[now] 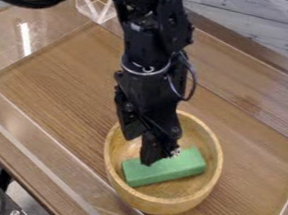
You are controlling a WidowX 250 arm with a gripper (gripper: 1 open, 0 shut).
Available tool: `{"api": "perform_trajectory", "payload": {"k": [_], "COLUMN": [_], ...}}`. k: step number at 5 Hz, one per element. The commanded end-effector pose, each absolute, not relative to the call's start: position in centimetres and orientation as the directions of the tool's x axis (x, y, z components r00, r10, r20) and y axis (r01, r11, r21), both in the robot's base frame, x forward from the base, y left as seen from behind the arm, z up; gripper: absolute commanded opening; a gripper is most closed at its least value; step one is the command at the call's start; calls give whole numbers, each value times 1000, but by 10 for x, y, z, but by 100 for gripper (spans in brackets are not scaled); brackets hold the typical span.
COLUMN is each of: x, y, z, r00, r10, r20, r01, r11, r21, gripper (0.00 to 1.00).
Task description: Remove the green block from inside the brown bowl and put it on the table
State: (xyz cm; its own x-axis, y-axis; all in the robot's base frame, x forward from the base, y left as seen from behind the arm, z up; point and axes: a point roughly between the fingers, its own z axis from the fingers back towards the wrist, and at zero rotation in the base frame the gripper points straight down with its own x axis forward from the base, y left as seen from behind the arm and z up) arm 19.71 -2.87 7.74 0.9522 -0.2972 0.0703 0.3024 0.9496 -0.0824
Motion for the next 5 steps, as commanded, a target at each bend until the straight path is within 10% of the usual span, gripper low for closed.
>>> {"api": "perform_trajectory", "payload": {"k": [1,2,5], "x": [201,201,202], "y": [-26,-25,-33], "z": [85,82,73], "r00": [951,950,935], "r10": [-294,-296,-339], "r20": [99,100,110], "r01": [302,304,348], "r11": [950,950,934], "r21": [-77,-77,-79], "gripper": [0,100,100]}}
